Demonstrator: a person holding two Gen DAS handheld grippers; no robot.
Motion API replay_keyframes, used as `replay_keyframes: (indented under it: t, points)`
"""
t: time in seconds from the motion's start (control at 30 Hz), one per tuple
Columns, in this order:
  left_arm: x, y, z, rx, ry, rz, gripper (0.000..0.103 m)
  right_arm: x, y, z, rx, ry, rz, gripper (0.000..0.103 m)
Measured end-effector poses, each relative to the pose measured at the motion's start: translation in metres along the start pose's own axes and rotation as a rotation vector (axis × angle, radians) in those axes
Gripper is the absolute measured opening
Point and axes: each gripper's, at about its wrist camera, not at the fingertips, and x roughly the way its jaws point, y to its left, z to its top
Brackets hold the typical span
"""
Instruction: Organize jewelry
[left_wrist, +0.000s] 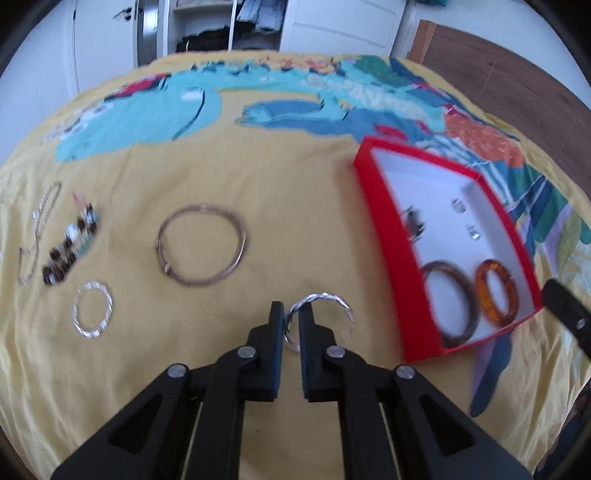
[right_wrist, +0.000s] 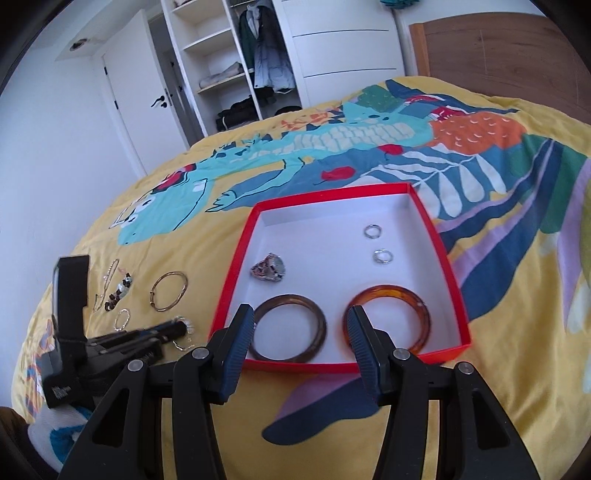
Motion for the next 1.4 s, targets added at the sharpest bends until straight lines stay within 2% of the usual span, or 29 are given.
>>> replay_keyframes:
  t: [0.2,0.5,0.6,0.73,0.77,0.83,1.1,1.2,1.23,1.27,1.4]
  points:
    - [-0.007,-0.001,0.007,0.001,-0.017,0.024,0.006,-0.010,-0.013,0.000,0.015,-0.013,-0.006,0.052]
    - [-0.028,-0.013,0.019,0.018,-0.079,0.015,0.002,-0.019,-0.025,-0.001,0.037,-0.020,-0.009,0.052]
    - [-0.023,-0.008,0.021,-0.003,-0.054,0.019,0.002,-0.022,-0.028,-0.001,0.044,-0.024,-0.007,0.052]
    - [-0.015,0.008,0.011,-0.042,-0.026,0.044,0.009,-0.023,-0.031,-0.002,0.043,-0.023,-0.008,0.052]
    - [-0.012,0.012,0.009,-0.047,-0.017,0.056,0.020,-0.023,-0.031,-0.002,0.045,-0.020,-0.009,0.052]
    - [-0.008,0.019,0.005,-0.055,-0.010,0.070,0.027,-0.021,-0.033,-0.003,0.048,-0.015,-0.007,0.052]
    - [0.018,0.024,0.000,-0.054,0.051,0.060,0.027,-0.015,-0.028,-0.006,0.038,-0.002,0.001,0.052]
    - [0.033,0.022,-0.003,-0.046,0.081,0.067,0.025,-0.012,-0.026,-0.007,0.028,0.005,0.003,0.052]
    - [0.033,0.020,-0.003,-0.038,0.075,0.065,0.018,-0.012,-0.026,-0.007,0.027,0.005,0.002,0.052]
    - [0.033,0.018,-0.003,-0.031,0.073,0.063,0.005,-0.012,-0.027,-0.008,0.027,0.005,0.001,0.052]
    - [0.024,0.011,-0.002,-0.005,0.048,0.056,0.004,-0.013,-0.029,-0.008,0.034,0.005,-0.004,0.052]
